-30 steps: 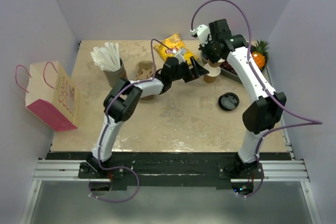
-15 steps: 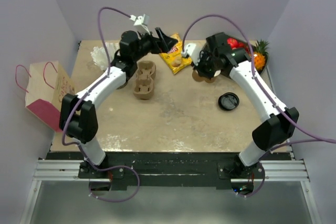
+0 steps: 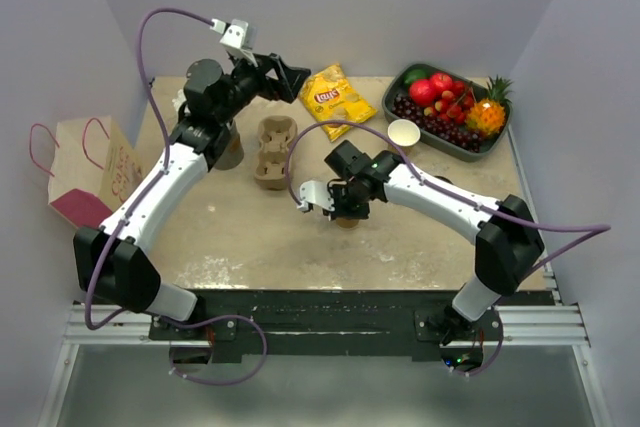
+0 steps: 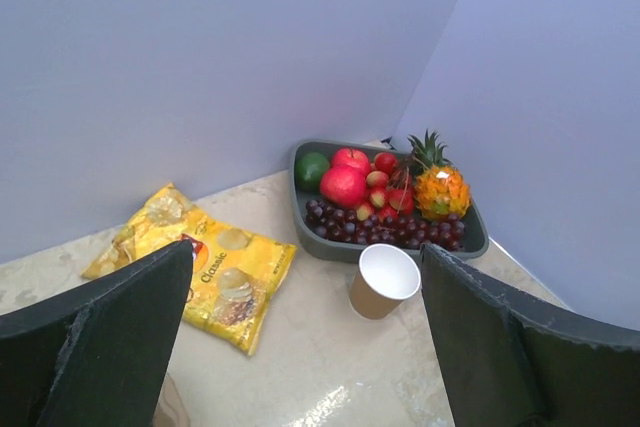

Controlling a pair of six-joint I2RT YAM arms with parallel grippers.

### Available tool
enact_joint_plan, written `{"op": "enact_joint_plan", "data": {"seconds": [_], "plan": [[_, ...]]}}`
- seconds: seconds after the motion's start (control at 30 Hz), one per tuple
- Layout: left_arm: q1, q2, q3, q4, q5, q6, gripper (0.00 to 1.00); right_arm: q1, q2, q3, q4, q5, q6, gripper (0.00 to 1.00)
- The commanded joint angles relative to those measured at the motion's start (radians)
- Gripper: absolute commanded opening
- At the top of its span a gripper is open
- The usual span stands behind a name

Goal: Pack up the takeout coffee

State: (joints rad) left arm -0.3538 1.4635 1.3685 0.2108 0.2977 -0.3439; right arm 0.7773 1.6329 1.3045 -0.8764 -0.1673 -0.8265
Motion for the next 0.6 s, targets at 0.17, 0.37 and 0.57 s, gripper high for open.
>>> {"op": "enact_joint_plan", "data": {"seconds": [0.17,0.37,0.57], "plan": [[0.003,-0.043,-0.042,0.007,-0.025,0.065,1.0,0.03,-0.001,0.015,0.06,0.005,0.024,0.19],[0.003,-0.055,-0.042,0.004,0.0,0.065,1.0,0.019,-0.071,0.056,-0.018,-0.015,0.001,0.42],[0.003,-0.066,-0.049,0.009,0.038,0.052,1.0,-0.059,-0.114,0.201,-0.134,-0.069,0.033,0.43]]}}
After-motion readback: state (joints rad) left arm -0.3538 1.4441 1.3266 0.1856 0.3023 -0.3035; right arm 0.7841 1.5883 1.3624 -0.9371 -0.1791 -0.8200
